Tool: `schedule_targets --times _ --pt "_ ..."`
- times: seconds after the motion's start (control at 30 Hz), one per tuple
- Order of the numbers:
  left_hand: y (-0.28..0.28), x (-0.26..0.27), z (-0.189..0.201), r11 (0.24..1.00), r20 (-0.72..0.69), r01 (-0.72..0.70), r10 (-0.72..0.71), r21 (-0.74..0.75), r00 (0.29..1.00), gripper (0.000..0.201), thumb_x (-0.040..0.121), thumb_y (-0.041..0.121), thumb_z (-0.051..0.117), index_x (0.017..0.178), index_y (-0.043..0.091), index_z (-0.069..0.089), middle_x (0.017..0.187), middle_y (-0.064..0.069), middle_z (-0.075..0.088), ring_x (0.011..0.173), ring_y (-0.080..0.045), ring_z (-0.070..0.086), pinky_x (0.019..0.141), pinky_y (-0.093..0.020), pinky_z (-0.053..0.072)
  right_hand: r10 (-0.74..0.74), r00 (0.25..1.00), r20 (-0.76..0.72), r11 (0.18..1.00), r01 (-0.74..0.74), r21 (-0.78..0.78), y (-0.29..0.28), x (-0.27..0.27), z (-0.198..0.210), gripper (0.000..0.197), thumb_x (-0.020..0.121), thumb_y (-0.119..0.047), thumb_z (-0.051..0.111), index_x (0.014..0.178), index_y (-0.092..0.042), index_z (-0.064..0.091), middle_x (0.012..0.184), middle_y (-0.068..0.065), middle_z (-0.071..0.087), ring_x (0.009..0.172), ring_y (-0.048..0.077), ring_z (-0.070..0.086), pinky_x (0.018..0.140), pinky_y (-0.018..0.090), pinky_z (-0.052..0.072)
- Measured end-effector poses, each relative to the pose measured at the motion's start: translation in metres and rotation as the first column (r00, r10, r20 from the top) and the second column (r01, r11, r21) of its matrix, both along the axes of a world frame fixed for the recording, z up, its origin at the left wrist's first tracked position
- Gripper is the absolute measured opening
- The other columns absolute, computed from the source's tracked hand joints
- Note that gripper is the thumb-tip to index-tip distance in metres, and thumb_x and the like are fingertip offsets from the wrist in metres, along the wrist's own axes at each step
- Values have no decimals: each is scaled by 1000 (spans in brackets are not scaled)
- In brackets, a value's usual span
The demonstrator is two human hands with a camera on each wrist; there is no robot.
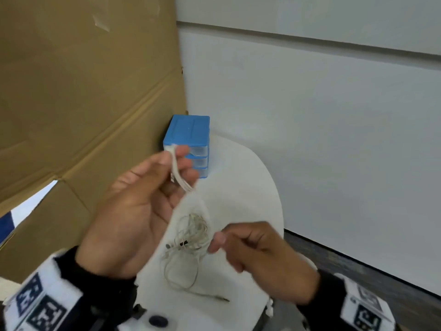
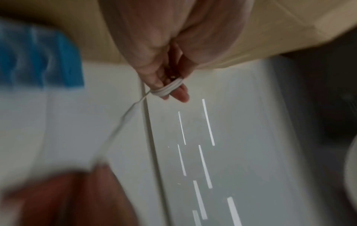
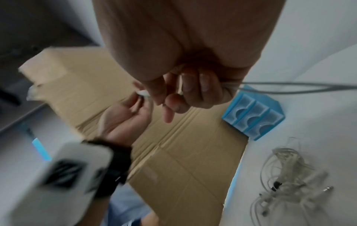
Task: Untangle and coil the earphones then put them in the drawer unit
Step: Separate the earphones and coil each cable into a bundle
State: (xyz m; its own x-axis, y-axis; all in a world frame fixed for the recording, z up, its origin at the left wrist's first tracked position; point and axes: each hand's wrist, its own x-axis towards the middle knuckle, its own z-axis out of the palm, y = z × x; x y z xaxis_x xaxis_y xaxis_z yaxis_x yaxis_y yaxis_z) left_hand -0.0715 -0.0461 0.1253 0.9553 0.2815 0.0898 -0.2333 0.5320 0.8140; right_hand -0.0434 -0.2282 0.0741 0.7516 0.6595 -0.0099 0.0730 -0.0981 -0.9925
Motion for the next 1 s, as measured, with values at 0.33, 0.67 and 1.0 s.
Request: schedule_targets --times 0.33,0.67,1.0 --pt "-5 0 -46 631 102 -89 16 771 995 29 95 35 45 95 22 71 90 5 74 88 -15 69 81 -28 52 121 950 288 993 -112 -46 -11 -21 59 19 97 -29 54 92 -17 68 58 -13 49 55 5 40 53 18 36" --pt "-15 -9 -29 861 -35 468 -471 198 881 43 82 38 57 99 1 74 85 -16 71 77 -27 69 76 -30 54 -226 949 219 973 211 90 -21 34 23 16 91 -14 64 79 -10 74 53 -11 52 49 1 39 51 10 34" --pt "-4 9 -43 978 -88 138 -125 157 988 31 88 19 49 101 2 71 97 -17 74 95 -30 72 84 -29 57 150 950 273 954 -67 -291 -4 4 -3 33 97 -37 52 95 -9 68 65 14 51 59 31 47 59 41 45"
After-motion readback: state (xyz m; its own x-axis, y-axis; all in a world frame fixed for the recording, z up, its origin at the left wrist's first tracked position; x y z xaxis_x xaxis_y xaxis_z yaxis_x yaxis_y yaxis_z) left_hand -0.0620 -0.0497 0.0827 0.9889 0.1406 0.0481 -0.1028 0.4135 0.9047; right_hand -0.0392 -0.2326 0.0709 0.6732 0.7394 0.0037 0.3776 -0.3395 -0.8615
